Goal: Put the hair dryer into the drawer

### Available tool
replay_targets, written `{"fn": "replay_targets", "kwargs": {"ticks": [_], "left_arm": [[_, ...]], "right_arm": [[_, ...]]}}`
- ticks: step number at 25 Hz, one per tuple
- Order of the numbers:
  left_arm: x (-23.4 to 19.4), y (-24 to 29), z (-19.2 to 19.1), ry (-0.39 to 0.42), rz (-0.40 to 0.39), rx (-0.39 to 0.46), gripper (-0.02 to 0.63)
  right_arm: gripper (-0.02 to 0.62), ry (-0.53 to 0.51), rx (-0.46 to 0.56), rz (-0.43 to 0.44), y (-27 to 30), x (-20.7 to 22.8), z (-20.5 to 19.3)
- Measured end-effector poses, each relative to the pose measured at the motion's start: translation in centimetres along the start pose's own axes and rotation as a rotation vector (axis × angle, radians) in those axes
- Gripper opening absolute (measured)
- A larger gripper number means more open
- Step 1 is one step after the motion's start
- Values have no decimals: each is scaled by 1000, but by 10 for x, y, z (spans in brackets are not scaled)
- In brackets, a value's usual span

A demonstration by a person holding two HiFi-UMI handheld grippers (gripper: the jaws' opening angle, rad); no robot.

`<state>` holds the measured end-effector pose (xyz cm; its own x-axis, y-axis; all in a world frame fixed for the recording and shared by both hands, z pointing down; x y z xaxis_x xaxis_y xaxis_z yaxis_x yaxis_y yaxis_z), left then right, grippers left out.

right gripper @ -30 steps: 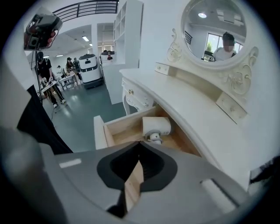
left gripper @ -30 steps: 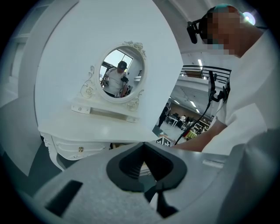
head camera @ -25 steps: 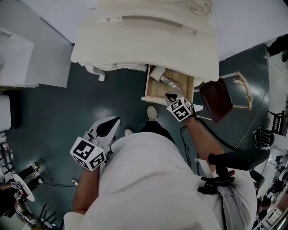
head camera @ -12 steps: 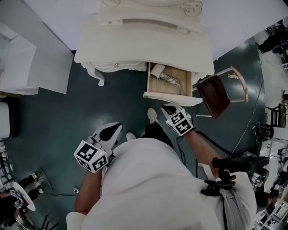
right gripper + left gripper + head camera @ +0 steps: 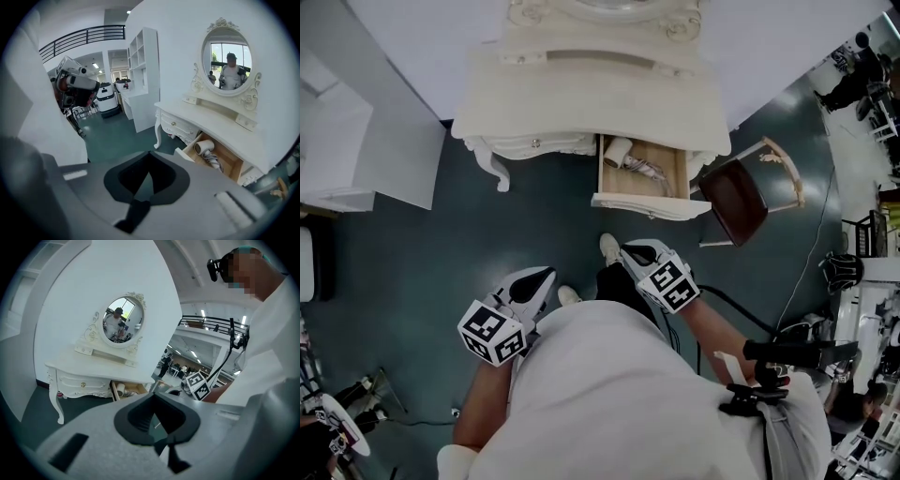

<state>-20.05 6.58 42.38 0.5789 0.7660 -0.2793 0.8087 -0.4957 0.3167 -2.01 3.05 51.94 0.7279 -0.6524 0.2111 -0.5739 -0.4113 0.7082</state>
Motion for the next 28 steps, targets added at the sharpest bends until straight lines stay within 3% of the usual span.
{"fn": "replay_targets", "kwargs": {"ticks": [28], "left_arm": [[6,-51,-24,-11,55,23,-3]], "right_arm": [[0,-122,61,109,-6,-86,29]]}}
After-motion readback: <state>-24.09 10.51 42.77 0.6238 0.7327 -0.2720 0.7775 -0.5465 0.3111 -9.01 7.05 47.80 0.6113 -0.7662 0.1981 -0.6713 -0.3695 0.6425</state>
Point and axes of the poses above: the fingertips, and each gripper's own axes: y forward along the fingers, x to its right, z out of its top, the point moved 3 cm from there along -y, backward along the fingers, and after that the axes turned 13 degrees about y, right-handed, at the moved point
